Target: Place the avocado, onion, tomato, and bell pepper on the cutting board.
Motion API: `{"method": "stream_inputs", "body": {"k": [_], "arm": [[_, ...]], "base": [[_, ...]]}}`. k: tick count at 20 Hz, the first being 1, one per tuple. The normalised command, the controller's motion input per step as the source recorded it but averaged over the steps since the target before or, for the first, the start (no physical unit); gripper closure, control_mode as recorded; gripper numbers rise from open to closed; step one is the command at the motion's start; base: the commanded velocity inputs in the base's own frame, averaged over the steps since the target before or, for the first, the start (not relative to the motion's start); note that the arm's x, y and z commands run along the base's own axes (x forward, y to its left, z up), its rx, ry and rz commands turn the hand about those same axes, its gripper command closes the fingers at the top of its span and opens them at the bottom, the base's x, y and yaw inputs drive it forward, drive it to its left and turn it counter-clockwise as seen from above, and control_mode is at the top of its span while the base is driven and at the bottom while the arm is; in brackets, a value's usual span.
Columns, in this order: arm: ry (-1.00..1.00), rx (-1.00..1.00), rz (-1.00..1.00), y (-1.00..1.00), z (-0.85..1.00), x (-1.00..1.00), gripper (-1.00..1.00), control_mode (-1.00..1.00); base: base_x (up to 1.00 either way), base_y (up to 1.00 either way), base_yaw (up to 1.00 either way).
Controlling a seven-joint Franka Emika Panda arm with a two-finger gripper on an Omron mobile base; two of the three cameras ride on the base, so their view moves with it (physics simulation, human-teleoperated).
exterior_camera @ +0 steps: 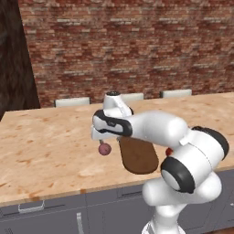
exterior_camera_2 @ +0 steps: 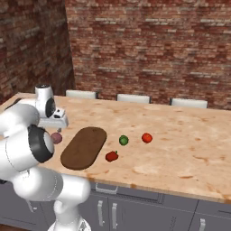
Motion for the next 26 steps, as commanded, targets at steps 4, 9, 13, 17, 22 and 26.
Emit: {"method": "stream_inputs", "body": {"k": [4, 9, 13, 17, 22, 26], "arm": [[0.01, -0.03, 0.01, 0.05, -0.31, 0.18, -1.00, -1.00], [0.00, -0.02, 0.01, 0.13, -0.29, 0.23, -1.00, -1.00], [0.01, -0.01, 0.00, 0.15, -0.22, 0.28, -1.00, -1.00], [0.00, 0.00, 0.00, 0.06, -0.20, 0.27, -1.00, -1.00], [0.01, 0.00, 0.00, 0.00, -0.12, 0.05, -1.00, -1.00], [0.01, -0.01, 0.00, 0.00, -0.17, 0.00, -1.00, -1.00]], "base": [[0.00, 0.00, 0.00], [0.00, 0.00, 0.00], [0.00, 0.00, 0.00], [0.00, 0.00, 0.00], [0.00, 0.00, 0.00], [0.00, 0.00, 0.00]]}}
